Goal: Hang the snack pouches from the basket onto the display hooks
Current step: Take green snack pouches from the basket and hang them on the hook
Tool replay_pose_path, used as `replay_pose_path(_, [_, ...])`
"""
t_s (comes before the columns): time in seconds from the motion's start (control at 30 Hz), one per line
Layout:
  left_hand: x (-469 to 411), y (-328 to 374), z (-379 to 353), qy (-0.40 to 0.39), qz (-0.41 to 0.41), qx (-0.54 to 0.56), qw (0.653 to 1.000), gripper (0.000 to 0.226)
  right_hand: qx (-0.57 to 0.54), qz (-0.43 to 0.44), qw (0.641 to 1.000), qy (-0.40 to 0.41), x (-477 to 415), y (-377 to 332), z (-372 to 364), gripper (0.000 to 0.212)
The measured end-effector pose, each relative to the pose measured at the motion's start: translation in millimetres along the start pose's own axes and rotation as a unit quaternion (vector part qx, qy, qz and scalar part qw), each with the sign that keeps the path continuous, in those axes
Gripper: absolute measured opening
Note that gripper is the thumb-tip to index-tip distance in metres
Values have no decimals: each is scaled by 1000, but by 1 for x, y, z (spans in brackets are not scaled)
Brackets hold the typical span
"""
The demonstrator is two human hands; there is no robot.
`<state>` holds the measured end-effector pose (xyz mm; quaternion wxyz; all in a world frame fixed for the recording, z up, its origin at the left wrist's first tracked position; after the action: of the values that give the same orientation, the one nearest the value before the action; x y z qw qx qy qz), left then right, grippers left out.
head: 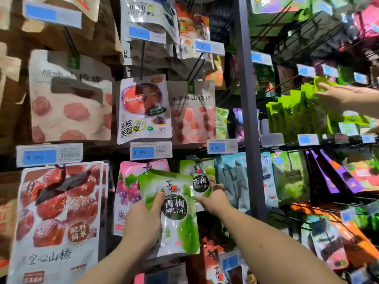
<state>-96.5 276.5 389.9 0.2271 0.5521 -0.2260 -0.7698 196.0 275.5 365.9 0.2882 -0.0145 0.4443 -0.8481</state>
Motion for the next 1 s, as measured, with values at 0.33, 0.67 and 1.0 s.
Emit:
replay_pose_path(0.33, [3,-12,-10,14,55,65,996,55,27,-7,999,35,35,-15,26,54])
replay_pose_path(0.67, [11,11,-33,36,114,68,990,56,-196,95,942,-255,152,-11,54,104])
replay_pose_path(1.0, [14,34,-26,3,72,64,995,58,-198,93,966,-138,141,4,95,98])
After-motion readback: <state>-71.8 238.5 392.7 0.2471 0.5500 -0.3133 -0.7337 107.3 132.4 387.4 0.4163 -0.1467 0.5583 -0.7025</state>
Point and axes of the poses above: each hand's wrist, its own x-axis away from the middle knuckle, its own z-axis out of the back of the hand, y = z × x, the point moved 6 cm from there along -x, towards the middle knuckle, and after that the axes turned 13 degrees about -z, right-handed, at the moved point
